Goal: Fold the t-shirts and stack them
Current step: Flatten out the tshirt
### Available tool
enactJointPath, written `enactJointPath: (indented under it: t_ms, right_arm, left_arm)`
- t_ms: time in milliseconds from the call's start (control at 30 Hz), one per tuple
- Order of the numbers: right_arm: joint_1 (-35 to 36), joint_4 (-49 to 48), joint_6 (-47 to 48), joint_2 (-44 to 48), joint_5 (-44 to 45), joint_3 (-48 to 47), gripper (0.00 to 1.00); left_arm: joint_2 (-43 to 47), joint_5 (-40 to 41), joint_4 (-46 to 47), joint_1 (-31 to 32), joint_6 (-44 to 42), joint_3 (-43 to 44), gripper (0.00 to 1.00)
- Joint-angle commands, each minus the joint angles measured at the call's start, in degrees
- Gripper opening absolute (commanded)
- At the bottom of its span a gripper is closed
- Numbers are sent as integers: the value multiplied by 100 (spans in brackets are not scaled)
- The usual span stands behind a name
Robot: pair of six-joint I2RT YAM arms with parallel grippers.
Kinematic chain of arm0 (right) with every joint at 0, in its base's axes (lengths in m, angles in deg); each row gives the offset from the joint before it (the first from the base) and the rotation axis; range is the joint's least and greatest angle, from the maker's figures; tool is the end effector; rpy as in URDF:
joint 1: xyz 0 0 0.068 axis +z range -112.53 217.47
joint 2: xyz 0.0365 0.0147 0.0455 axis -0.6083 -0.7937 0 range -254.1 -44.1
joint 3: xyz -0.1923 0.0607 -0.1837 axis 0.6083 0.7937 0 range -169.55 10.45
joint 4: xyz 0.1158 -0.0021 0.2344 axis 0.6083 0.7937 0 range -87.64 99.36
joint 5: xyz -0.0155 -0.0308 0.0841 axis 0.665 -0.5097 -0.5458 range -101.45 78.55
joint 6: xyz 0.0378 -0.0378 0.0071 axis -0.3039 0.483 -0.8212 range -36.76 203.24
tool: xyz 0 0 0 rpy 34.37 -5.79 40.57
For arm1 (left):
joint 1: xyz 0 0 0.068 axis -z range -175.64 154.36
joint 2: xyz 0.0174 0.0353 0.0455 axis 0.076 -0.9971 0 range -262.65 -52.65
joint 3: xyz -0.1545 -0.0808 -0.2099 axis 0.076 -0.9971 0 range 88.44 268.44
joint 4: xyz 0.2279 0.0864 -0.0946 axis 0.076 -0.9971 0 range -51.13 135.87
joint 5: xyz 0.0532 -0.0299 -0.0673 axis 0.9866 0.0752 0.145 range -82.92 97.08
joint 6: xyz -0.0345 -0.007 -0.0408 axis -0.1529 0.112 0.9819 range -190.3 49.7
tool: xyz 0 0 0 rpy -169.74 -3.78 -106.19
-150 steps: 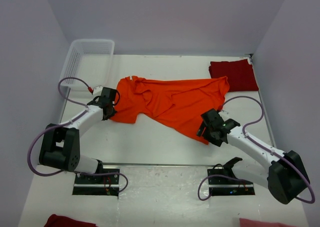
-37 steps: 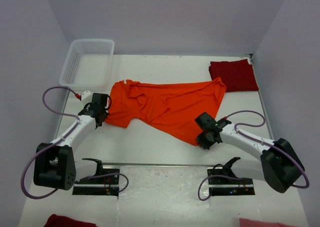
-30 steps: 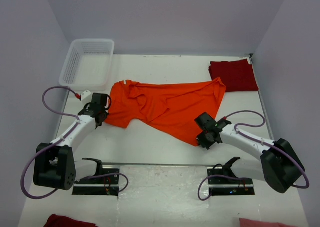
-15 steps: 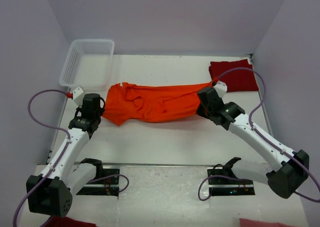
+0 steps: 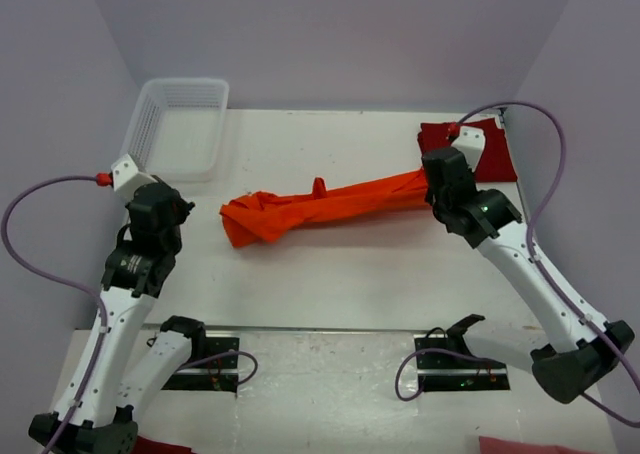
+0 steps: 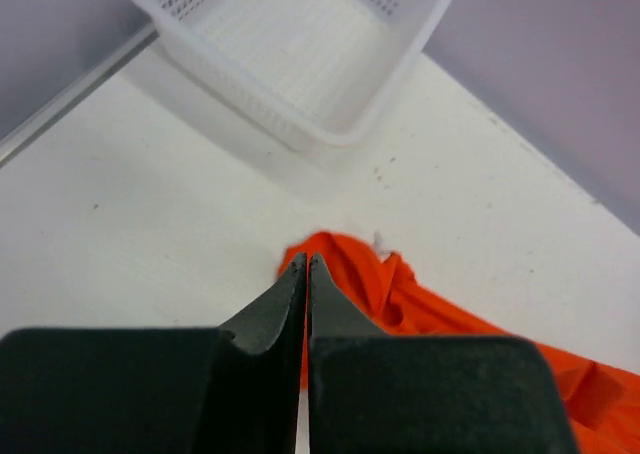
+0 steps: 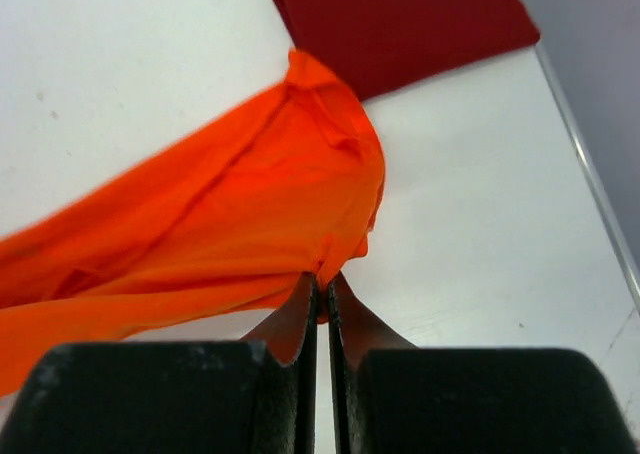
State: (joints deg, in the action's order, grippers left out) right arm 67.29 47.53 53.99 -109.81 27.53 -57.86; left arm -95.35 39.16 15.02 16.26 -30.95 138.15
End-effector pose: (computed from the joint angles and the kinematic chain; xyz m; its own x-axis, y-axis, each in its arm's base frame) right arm 0.2092 0.0942 0.3564 -0.5045 0.1486 -0.8505 0.3001 0.9538 -0.0113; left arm 0.1575 -0.0138 0.3399 -0.1152 -0.5248 -0.8434 -0.4832 0.7714 -0.4141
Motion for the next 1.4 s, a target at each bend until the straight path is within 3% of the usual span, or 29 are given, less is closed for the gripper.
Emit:
enactJointPath:
  t_ms: [0,167,267,300,400,433,467,533,600,633,700,733,833,1133,1367]
  right_arm:
    - [-38,-148,744,612,391,-656,0]
    - [-64,-157,1448,823,-13,-1438,0]
    - [-82,149,1432,631,-416,-1711,0]
    - [-82,237,1283,612,-609,-1694,0]
    - [-73,116,1107,673,-892,-1238,0]
    - [-64,28,1106,683,-901,-993,0]
    - [-64,10,1080,674,-892,-895,0]
    - [-64,-78,1054,648,-989,-685,0]
    - [-56,-96,948,604,-1033,-613,0]
    - [-56,-105,939,586,-1103,-543,0]
    - [-56,-192,896,577,-1226,-481,0]
    - [-64,-201,878,586,-1261,-438,0]
    - [-56,-298,843,638,-1340,-324,0]
    - [-56,-289,816,665,-1376,-191,0]
    - [-56,-219,878,788,-1226,-147,0]
  left_arm:
    - [270,-200,-184,49,-261,696,0]
    - [201,-885,-238,49,-542,1767,0]
    - [-245,-2070,-263,49,-753,2033,0]
    - [-431,-3161,-281,58,-762,1981,0]
    - [-670,-4233,541,513,-411,825,0]
    - [-713,-4070,693,802,-402,586,0]
    - [-940,-3860,790,1475,-420,314,0]
    - [-1457,-3769,1105,2024,-516,-21,1]
    - [-1828,-4261,1483,2613,-534,-268,8]
    - [-2013,-4340,1686,2833,-525,-391,17]
    - [-2461,-4097,2012,3431,-359,-638,19]
    - [-2584,-4078,2187,3563,-332,-725,26]
    - [-2954,-4016,2600,3679,-235,-980,39]
    - [-4262,-4833,3796,3661,-130,-1060,51]
    - [-4809,-4851,3841,3618,-191,-797,53]
